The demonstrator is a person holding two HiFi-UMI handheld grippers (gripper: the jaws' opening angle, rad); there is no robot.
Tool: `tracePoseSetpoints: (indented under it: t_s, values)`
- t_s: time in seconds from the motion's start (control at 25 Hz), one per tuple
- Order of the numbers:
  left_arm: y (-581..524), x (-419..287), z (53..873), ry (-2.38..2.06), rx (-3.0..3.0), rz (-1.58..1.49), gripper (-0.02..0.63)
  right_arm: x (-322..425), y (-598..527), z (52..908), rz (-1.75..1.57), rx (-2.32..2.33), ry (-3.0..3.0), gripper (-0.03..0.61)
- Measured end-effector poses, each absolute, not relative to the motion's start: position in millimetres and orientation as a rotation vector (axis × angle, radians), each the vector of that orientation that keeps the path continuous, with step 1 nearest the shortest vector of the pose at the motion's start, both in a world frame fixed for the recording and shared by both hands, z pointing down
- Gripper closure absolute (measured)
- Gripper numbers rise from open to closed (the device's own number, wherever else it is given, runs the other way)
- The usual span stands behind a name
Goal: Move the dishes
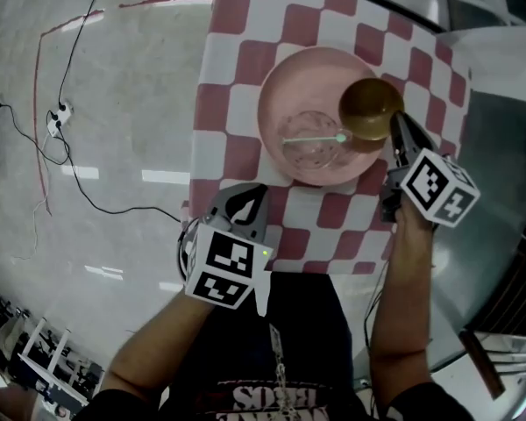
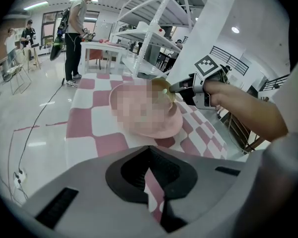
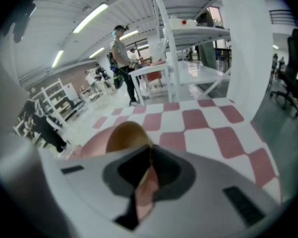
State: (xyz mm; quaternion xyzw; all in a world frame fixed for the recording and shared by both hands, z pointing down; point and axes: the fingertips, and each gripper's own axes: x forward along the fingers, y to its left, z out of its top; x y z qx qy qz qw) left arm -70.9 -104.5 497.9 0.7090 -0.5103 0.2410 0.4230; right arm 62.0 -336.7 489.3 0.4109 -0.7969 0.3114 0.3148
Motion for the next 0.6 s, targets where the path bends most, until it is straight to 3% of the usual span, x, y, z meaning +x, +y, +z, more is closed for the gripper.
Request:
tracePoseSetpoints:
  t_s: [0.16,0.28,0.6]
  values:
    - [-98.1,-80.4,502.3,-1.281,1.764,0.591,0.584,50.5,-331.7,497.8,0.821,1.084,-2.081,0.531]
    - [-97.0,-84.1,498.8,-1.27,1.779,0.593,0.584,47.8,-320.4,496.0,0.78,1.094,-2.077,0.426]
    - [-112.0,-74.0,470.0,-1.245,1.895,0.611,0.584,62.4,-287.2,462.4,0.61,1.124,-2.114,0.428]
